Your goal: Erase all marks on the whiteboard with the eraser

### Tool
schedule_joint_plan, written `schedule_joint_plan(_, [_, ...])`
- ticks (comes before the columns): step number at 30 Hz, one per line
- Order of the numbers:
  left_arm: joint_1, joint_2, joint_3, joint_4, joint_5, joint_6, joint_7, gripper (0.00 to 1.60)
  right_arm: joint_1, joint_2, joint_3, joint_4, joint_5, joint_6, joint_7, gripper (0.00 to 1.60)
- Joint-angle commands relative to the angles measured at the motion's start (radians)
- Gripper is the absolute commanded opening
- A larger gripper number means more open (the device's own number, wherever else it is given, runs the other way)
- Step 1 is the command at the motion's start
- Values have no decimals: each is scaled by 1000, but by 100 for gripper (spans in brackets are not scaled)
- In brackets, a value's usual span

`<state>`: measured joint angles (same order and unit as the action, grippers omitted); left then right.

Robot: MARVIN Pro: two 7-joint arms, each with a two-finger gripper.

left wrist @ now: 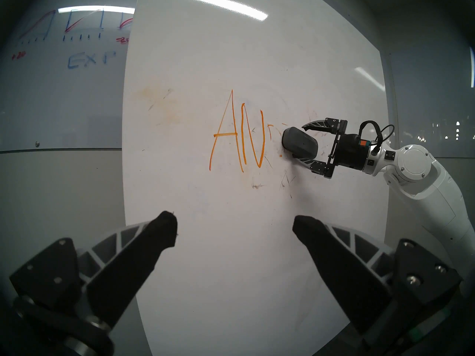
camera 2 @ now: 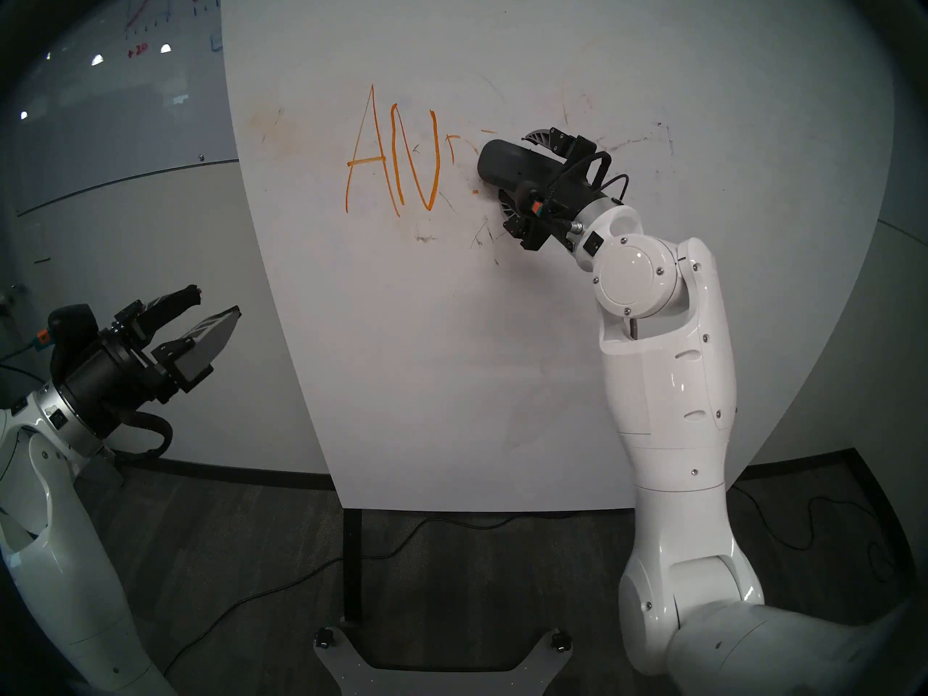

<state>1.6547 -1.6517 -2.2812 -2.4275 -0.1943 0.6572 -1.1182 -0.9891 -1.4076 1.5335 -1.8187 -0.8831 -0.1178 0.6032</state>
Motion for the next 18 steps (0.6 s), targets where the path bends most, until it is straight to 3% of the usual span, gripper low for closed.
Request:
schedule_joint_plan(1, [1,2,2,-16,-4,1,1,160,29,-8,10,-20,12,2,-6,0])
schedule_joint_plan(11, [1,2,2,-16,-4,1,1,160,22,-44,27,-52,53,47,34,0])
schedule_joint_plan(18, [1,2,2,-16,-3,1,0,160,28,-114,19,-89,98,141,76,0])
